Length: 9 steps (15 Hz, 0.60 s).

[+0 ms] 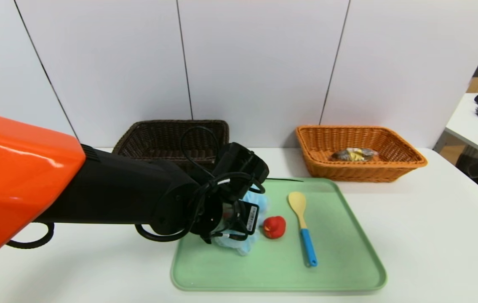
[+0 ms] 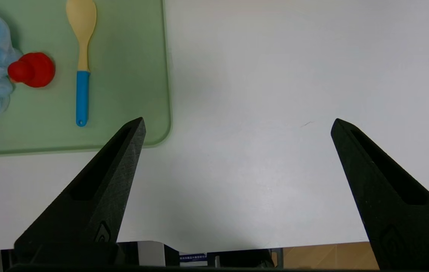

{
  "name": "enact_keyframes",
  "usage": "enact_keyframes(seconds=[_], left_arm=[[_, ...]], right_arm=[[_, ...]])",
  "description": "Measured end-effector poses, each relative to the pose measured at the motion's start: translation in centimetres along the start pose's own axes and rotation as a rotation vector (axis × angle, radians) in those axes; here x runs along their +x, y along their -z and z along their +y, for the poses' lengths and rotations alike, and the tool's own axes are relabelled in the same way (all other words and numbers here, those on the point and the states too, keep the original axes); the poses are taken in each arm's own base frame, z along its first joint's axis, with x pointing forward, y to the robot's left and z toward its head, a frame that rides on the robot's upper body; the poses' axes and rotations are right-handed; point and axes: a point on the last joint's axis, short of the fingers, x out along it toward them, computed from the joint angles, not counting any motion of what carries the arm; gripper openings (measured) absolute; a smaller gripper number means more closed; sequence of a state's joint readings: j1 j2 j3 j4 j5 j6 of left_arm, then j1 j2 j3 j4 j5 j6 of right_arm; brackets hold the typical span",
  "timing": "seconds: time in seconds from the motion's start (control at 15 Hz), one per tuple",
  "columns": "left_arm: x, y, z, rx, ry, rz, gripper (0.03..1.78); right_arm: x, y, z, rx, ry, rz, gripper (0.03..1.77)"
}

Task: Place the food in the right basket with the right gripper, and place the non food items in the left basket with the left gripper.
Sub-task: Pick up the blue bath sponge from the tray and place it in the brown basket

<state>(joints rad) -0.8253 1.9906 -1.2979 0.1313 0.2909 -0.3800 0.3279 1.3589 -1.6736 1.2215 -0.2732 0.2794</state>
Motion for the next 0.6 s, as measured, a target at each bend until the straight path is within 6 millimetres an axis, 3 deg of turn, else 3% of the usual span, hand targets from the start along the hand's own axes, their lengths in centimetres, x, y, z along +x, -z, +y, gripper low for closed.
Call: enact_keyframes(seconds=[0.2, 0.6], left_arm=[[-0.6, -0.3, 0.1, 0.000, 0.006, -0.010, 0.68], [-4.5, -0.8, -1.2, 0.021, 0.080, -0.072, 0.66]], right_arm=[[-0.1, 0.3, -0.1, 0.002, 0.000, 0.002, 1.70], [0.2, 0.9, -0.2, 0.005, -0.003, -0.009, 1.70]])
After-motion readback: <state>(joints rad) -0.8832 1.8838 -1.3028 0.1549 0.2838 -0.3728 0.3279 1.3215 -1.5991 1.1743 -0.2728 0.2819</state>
